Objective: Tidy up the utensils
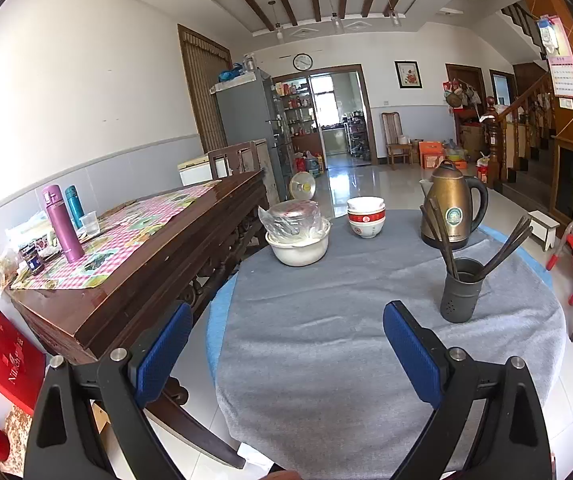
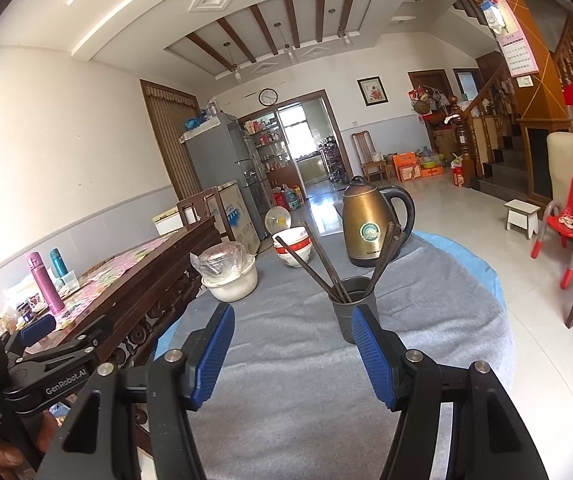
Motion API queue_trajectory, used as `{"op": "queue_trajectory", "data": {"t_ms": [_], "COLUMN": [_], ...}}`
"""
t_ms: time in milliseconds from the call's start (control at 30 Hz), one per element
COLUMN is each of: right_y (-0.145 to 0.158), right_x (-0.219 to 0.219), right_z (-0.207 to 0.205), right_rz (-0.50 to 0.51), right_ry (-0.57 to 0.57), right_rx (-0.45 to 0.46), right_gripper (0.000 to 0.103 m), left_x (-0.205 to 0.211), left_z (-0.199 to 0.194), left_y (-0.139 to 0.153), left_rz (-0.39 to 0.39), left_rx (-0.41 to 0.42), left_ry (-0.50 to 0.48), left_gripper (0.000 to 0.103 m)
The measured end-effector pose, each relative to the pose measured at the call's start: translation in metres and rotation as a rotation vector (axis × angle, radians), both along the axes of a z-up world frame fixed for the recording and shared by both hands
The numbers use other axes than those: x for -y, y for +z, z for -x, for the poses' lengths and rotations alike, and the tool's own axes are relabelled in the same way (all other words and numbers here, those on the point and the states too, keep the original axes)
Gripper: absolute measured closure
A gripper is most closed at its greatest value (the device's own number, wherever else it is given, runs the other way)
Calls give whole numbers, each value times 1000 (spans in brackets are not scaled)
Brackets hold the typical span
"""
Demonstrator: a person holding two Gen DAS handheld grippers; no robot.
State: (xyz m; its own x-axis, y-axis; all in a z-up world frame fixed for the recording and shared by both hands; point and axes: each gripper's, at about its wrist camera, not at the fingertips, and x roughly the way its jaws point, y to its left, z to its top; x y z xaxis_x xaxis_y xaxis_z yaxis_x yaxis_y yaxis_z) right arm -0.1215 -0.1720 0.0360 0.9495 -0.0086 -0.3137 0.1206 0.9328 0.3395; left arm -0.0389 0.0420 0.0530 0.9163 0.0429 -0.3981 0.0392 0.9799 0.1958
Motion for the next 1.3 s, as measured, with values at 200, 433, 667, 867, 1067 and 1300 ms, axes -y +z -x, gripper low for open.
{"op": "queue_trajectory", "data": {"t_ms": [200,433,667,867,1067,1300], "right_y": [-1,0,3,3,3,4], "right_x": [-6,-10,-14,-14,-15,-16], "right_z": [-1,1,3,3,3,5], "right_rz": [8,13,24,26,25,25], "right_ry": [8,14,18,18,20,23], "right_rx": [-2,-1,7,9,7,7], "right_gripper": [38,38,38,38,38,38], "left_x": [-6,-11,-12,-14,-14,-16], "left_z": [0,0,-1,-1,0,0], "left_y": [1,0,-1,-2,-2,-3], "left_rz": [10,12,14,15,13,13], "left_rx": [3,1,-1,1,0,-6], "left_ry": [11,18,21,27,27,27], "left_gripper": [7,7,7,7,7,7]}}
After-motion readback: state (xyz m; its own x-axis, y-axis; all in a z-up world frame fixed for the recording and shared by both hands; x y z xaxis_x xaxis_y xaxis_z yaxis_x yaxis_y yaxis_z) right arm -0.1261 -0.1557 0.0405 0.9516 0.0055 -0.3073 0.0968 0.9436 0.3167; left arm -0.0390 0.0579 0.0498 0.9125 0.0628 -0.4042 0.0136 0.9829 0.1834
